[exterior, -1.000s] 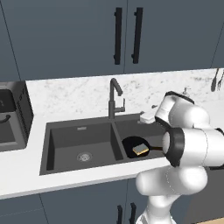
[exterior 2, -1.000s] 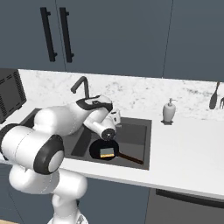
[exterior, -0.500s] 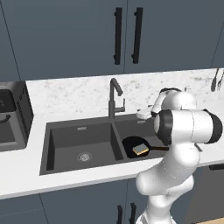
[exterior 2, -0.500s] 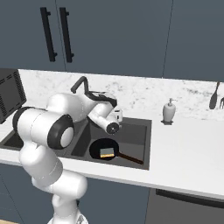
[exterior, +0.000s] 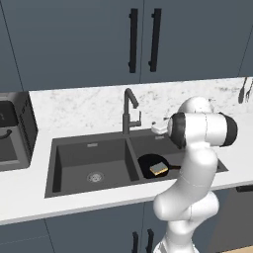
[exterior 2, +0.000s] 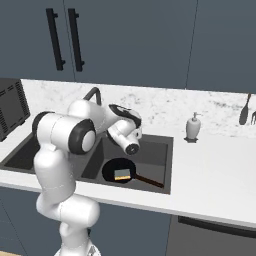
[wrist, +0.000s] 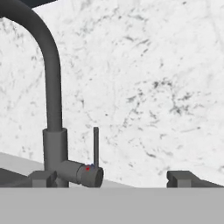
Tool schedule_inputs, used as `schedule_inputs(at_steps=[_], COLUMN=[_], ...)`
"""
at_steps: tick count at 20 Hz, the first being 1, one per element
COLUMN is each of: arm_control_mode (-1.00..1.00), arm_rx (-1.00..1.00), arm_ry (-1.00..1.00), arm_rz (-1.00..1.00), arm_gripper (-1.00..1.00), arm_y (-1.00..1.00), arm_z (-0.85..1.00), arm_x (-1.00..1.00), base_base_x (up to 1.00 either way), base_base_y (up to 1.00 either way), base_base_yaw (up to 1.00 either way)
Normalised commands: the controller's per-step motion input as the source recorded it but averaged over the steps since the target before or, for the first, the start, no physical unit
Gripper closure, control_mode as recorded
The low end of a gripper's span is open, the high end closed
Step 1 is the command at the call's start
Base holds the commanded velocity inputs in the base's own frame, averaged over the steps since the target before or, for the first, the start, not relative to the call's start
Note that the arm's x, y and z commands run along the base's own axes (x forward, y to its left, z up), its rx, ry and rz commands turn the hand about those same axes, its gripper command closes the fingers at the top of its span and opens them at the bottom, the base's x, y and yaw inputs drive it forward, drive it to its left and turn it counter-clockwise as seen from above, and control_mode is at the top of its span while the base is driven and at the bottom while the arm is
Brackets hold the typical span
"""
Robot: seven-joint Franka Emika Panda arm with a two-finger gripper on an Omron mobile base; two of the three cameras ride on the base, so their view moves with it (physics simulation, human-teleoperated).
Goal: Pick the pan and sponge and place them into the sink. Then turn on the water.
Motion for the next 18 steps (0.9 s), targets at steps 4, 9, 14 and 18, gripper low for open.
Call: schedule_inputs(at_steps=[4, 9, 14, 18], arm_control_mode=[-1.0, -1.0, -1.0, -1.0], arm_rx=[0.0, 0.0, 0.0, 0.0], arm_ry=[-0.03, -0.02, -0.02, -0.01], arm_rz=[0.0, 0.0, 0.0, 0.0], arm_gripper=[-1.0, -1.0, -1.0, -1.0], arm_y=[0.13, 0.15, 0.23, 0.23], arm_z=[-0.19, -0.14, -0.12, -0.12], arm_x=[0.52, 0.44, 0.24, 0.15], base_base_x=[0.0, 0.0, 0.0, 0.0], base_base_y=[0.0, 0.0, 0.0, 0.0], base_base_yaw=[0.0, 0.0, 0.0, 0.0])
